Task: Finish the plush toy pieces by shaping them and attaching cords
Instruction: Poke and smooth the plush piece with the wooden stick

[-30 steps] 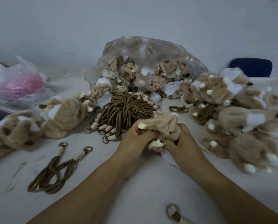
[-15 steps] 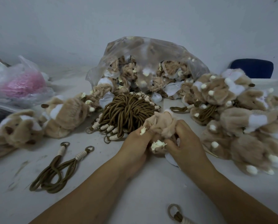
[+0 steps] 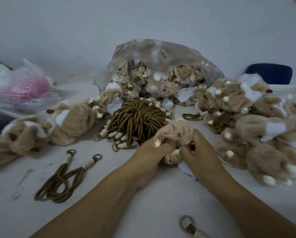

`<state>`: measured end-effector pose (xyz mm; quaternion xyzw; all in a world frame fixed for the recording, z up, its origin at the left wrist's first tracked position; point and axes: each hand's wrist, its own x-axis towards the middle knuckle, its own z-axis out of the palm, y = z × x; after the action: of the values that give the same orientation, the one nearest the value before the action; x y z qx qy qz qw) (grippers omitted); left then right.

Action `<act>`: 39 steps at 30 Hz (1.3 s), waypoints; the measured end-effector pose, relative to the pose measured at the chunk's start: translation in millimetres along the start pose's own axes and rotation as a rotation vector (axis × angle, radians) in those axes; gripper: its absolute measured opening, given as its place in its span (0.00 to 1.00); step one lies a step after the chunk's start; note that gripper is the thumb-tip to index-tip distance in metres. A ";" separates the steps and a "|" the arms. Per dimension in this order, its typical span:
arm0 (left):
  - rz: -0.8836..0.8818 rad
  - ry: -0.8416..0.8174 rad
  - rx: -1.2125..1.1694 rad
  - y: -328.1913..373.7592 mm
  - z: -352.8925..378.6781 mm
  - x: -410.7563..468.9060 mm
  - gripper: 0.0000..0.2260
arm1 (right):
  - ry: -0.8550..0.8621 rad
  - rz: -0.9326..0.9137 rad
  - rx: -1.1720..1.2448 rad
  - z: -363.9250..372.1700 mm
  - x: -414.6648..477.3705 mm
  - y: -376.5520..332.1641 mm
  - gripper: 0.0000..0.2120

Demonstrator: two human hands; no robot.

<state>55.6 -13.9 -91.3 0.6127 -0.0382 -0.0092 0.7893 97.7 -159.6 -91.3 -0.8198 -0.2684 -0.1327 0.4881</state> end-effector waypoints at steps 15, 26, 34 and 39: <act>0.025 0.180 -0.338 -0.8 -8.5 4.8 0.13 | -0.035 -0.259 -0.162 6.8 -1.3 -11.5 0.09; -0.072 0.238 -0.400 9.9 -5.6 8.7 0.11 | -0.115 0.041 0.020 1.6 -0.6 3.2 0.10; -0.093 0.024 -0.510 11.8 -2.3 -0.2 0.10 | -0.138 0.107 0.164 -0.6 2.0 0.4 0.18; -0.091 -0.037 -0.613 7.9 0.0 -5.0 0.14 | -0.199 0.105 0.134 4.9 0.2 1.8 0.17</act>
<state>50.3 -11.6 -83.9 0.3471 -0.0204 -0.0668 0.9352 98.7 -155.9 -94.9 -0.8075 -0.2802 -0.0067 0.5190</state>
